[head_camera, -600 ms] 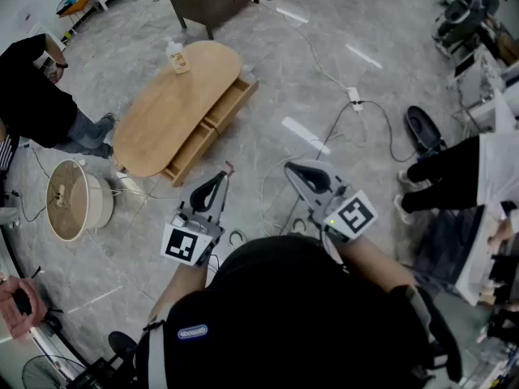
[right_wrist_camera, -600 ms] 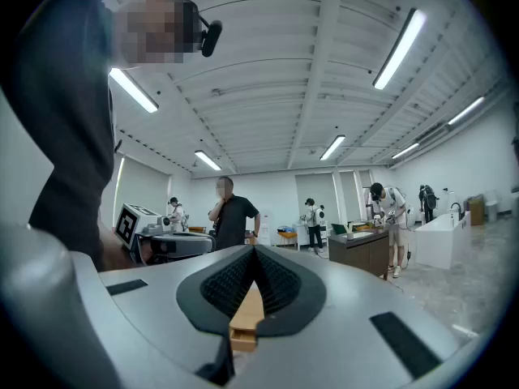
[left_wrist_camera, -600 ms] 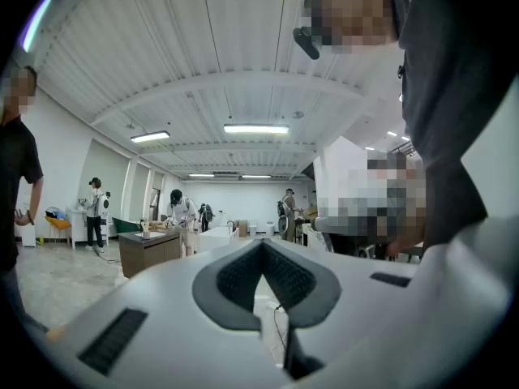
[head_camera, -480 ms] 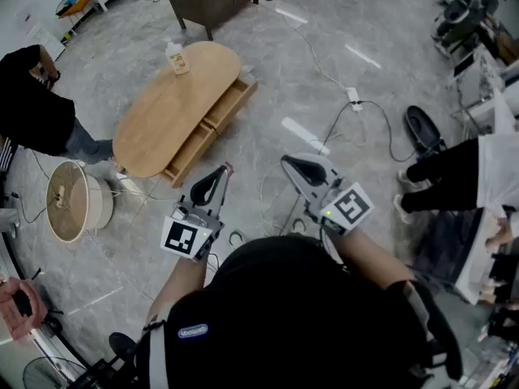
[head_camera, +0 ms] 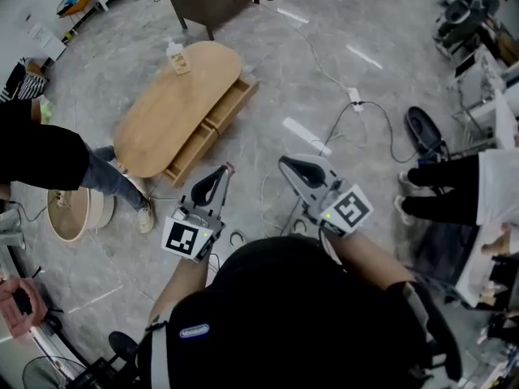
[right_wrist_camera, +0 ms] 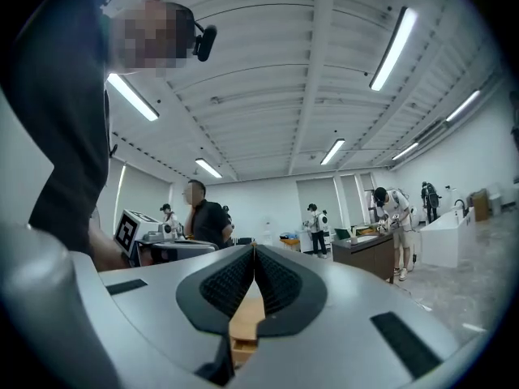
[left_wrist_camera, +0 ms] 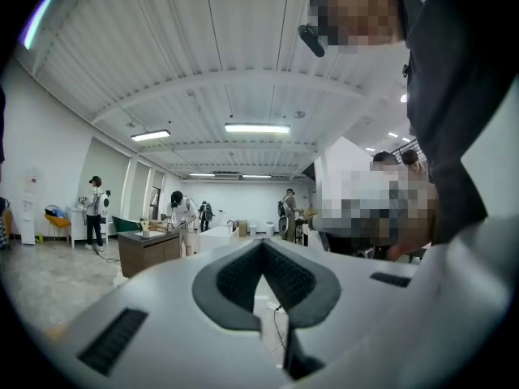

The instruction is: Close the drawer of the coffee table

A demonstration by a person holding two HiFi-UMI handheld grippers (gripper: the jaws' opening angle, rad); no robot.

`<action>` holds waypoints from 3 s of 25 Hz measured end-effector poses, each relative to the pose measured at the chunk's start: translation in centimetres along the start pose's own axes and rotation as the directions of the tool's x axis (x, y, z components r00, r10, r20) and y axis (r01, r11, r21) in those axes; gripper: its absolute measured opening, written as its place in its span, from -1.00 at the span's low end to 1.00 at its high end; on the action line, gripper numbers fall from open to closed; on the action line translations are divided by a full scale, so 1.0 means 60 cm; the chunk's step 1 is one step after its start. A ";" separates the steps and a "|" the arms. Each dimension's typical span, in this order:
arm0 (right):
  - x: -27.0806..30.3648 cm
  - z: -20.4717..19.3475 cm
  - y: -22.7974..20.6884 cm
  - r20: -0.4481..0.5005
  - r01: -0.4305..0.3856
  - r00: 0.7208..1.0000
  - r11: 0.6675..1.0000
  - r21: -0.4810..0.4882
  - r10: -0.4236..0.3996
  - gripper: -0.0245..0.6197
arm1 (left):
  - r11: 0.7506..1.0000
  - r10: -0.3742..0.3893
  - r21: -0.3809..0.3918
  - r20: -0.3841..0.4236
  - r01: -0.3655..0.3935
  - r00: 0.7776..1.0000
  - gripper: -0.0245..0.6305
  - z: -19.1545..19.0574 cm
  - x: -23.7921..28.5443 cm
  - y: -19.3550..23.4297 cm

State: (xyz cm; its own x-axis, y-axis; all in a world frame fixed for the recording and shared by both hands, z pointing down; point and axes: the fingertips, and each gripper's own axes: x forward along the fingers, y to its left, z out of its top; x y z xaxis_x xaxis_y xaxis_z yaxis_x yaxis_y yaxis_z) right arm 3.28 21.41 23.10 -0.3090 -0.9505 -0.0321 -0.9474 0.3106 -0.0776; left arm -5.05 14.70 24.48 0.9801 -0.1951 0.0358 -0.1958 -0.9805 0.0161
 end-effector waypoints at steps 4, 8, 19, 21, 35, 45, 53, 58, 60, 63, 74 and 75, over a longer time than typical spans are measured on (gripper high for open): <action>-0.007 -0.004 -0.005 -0.004 0.016 1.000 1.000 0.012 -0.016 -0.89 | 1.000 -0.002 0.001 0.001 0.002 1.000 -0.91 -0.002 0.000 -0.008; -0.012 -0.004 -0.010 -0.006 0.031 0.999 1.000 0.002 -0.031 -0.89 | 1.000 -0.008 -0.001 0.012 0.008 1.000 -0.90 -0.003 0.003 -0.015; -0.019 0.002 -0.021 0.014 0.004 1.000 1.000 -0.001 -0.004 -0.19 | 0.998 0.055 0.028 0.065 -0.057 0.996 -0.18 0.001 0.021 -0.012; -0.020 -0.004 -0.019 0.004 -0.009 1.000 1.000 -0.018 0.009 -0.18 | 0.997 0.067 0.024 0.073 -0.068 0.995 -0.16 0.001 0.023 -0.008; -0.029 -0.009 -0.050 0.006 0.020 1.000 1.000 -0.015 -0.020 -0.17 | 0.996 0.083 0.022 0.049 -0.084 0.995 -0.15 -0.016 0.035 0.002; -0.035 0.011 -0.082 0.058 0.059 0.997 0.998 -0.005 -0.058 -0.17 | 0.990 0.138 0.009 0.059 -0.139 0.989 -0.15 -0.025 0.046 0.007; -0.041 0.018 -0.112 0.062 0.010 0.998 1.000 -0.014 -0.009 -0.18 | 0.975 0.221 -0.015 0.059 -0.221 0.974 -0.15 -0.034 0.050 0.000; -0.052 0.005 -0.139 0.044 -0.034 0.998 0.997 -0.065 0.037 -0.18 | 0.952 0.306 -0.007 0.062 -0.307 0.950 -0.15 -0.036 0.039 0.001; -0.056 0.002 -0.153 0.038 -0.038 0.998 0.997 -0.060 0.040 -0.18 | 0.937 0.348 0.000 0.066 -0.349 0.935 -0.15 -0.036 0.026 0.003; -0.047 -0.003 -0.176 0.030 -0.031 0.999 0.999 -0.044 0.032 -0.18 | 0.915 0.402 0.012 0.062 -0.403 0.914 -0.15 -0.044 -0.003 0.020; 0.089 -0.024 -0.138 0.030 -0.050 0.998 0.998 -0.044 0.051 -0.18 | 0.853 0.522 -0.023 0.051 -0.522 0.851 -0.15 -0.082 -0.138 0.159; 0.105 -0.028 -0.132 0.026 -0.051 0.998 0.998 -0.043 0.053 -0.18 | 0.852 0.523 -0.013 0.038 -0.523 0.852 -0.15 -0.086 -0.147 0.169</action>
State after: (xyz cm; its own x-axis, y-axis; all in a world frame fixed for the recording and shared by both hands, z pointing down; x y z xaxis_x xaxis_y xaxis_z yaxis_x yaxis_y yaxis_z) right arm 8.69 12.93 25.16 -0.3560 -0.9324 -0.0625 -0.9330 0.3584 -0.0325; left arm -15.87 6.62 29.47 0.7336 -0.6795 0.0008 -0.6795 -0.7336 0.0085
